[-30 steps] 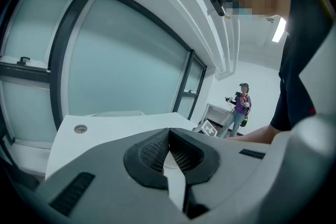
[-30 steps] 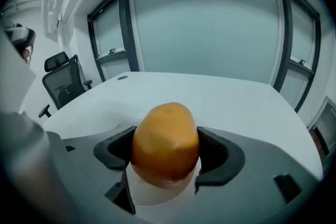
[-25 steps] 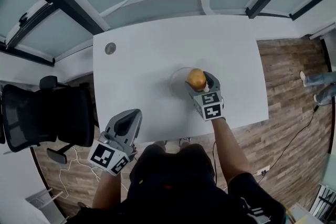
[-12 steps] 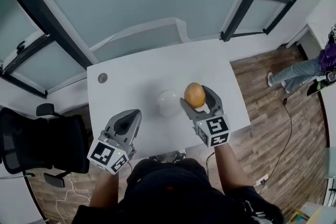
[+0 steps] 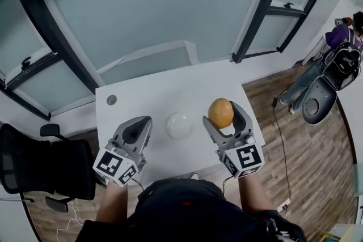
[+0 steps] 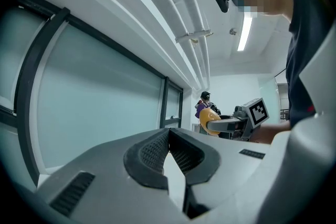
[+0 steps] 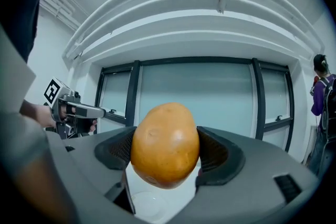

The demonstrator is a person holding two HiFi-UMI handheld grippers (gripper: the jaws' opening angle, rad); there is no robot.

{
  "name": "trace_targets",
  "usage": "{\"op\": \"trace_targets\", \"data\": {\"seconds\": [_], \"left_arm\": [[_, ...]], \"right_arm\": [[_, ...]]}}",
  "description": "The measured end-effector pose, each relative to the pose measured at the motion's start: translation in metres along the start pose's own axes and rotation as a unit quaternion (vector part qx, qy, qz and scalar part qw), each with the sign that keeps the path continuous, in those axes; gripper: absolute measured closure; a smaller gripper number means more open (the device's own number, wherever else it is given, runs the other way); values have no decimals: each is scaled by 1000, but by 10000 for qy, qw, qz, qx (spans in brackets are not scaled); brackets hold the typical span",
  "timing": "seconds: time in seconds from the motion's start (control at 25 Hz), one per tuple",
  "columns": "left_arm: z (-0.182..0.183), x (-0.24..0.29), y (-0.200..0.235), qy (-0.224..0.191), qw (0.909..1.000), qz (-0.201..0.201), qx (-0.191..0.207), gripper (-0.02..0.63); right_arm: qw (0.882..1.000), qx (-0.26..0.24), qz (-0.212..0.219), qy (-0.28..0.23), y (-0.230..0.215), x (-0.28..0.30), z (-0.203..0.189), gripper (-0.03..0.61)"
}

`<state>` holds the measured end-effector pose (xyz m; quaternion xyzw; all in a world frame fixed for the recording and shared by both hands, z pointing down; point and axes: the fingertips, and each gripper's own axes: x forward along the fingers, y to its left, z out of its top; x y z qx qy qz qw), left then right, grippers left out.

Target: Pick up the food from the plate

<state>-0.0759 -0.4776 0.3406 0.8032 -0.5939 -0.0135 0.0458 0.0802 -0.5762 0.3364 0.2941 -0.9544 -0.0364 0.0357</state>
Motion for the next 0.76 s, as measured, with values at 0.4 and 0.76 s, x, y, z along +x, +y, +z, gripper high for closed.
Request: {"op": "trace_targets", "data": {"seconds": [0.4,0.76], "left_arm": [[21,-14,-1,-222,9996,93,130,591],[21,-29,6,-253,9995,122,131,591]], "right_arm": [[9999,-109,0,-92,10,-7,19,207],[9994,-151,36,-305,28,-4,32,207]]}}
